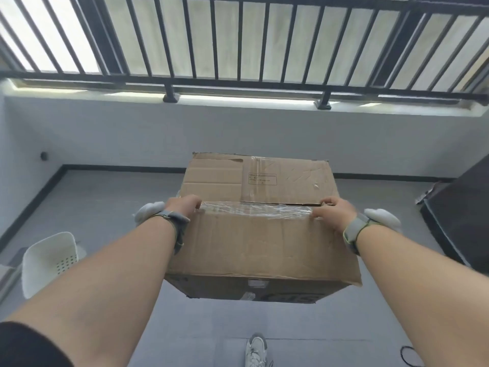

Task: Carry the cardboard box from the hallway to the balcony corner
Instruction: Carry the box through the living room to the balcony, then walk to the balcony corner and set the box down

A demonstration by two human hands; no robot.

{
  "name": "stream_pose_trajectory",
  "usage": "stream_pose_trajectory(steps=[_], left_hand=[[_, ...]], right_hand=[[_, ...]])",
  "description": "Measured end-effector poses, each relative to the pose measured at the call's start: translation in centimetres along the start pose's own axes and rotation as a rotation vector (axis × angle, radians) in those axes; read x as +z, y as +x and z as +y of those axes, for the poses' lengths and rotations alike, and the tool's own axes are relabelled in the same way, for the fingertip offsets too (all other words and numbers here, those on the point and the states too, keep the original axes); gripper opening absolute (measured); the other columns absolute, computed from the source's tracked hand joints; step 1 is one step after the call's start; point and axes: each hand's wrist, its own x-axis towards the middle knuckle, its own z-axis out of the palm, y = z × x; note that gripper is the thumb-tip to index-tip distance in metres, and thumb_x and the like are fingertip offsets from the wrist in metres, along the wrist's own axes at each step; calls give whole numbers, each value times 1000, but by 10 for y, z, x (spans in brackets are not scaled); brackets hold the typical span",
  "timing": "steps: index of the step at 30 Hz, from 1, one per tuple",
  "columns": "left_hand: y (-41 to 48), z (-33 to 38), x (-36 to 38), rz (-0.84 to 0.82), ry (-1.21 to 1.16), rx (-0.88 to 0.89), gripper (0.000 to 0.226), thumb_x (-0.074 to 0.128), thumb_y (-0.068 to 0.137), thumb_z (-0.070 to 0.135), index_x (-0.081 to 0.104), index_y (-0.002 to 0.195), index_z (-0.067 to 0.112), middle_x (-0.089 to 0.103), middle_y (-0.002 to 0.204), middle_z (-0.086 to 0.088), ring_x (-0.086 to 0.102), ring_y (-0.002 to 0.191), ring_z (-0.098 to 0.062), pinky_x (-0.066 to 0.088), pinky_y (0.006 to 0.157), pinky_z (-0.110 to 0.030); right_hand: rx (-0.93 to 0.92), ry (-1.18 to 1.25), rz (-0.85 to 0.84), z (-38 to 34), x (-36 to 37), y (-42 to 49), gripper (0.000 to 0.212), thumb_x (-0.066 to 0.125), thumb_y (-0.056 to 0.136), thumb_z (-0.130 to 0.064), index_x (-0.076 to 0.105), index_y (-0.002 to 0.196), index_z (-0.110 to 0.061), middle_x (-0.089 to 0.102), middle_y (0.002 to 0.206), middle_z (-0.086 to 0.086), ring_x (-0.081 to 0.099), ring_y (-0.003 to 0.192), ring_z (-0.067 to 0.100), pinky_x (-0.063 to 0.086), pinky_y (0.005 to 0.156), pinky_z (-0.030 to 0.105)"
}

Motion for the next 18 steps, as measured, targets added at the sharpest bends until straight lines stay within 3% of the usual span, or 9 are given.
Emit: stream_pose_trajectory(steps=[9, 12, 14, 18], left_hand=[[71, 44, -29, 74, 107, -41, 30, 43, 84, 19, 39, 55, 14, 40, 64, -9, 36, 57, -20, 27, 50, -28], [97, 56, -43, 71, 128, -17, 17, 39, 85, 16, 43, 69, 12, 42, 70, -10, 35, 58, -20, 27, 51, -28], [114, 63, -51, 83, 96, -21, 12, 40, 85, 17, 46, 76, 12, 43, 73, -10, 35, 58, -20, 26, 50, -29], [159, 75, -69, 127, -103, -66, 20, 46, 84, 21, 48, 66, 11, 46, 75, -10, 41, 72, -26, 31, 55, -31]], right_hand=[[-57, -78, -102, -77, 13, 107, 56, 74, 52, -37, 66, 106, -28, 66, 109, 0, 60, 99, 22, 46, 79, 28], [-72, -91, -132, -102, 23, 139, 56, 74, 51, -37, 65, 105, -27, 65, 106, 0, 61, 98, 23, 48, 79, 29], [-85, -100, -145, -119, 31, 160, 56, 75, 54, -34, 65, 108, -25, 64, 106, 0, 60, 98, 22, 45, 77, 28], [-119, -128, -172, -161, 52, 205, 51, 75, 59, -32, 64, 108, -23, 63, 103, 1, 58, 96, 22, 43, 75, 27]])
